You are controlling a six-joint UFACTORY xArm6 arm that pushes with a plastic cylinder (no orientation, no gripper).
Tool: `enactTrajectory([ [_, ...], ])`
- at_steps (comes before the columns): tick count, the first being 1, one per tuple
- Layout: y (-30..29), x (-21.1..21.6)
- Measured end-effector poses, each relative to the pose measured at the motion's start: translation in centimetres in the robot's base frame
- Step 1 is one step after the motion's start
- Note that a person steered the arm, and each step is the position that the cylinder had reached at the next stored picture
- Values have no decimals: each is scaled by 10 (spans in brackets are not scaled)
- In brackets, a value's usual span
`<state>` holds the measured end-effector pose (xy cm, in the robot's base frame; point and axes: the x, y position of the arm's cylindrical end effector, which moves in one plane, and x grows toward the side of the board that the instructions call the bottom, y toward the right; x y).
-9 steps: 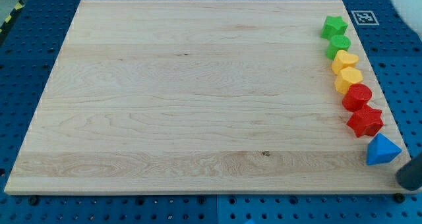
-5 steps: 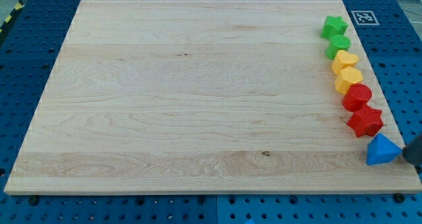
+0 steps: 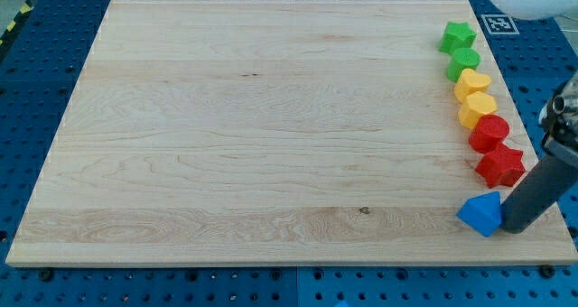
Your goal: Move the blue triangle to the left side of the red star
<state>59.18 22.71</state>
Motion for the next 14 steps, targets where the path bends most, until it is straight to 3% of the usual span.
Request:
enactTrajectory([
  [8, -35, 2],
  [14, -112, -22],
])
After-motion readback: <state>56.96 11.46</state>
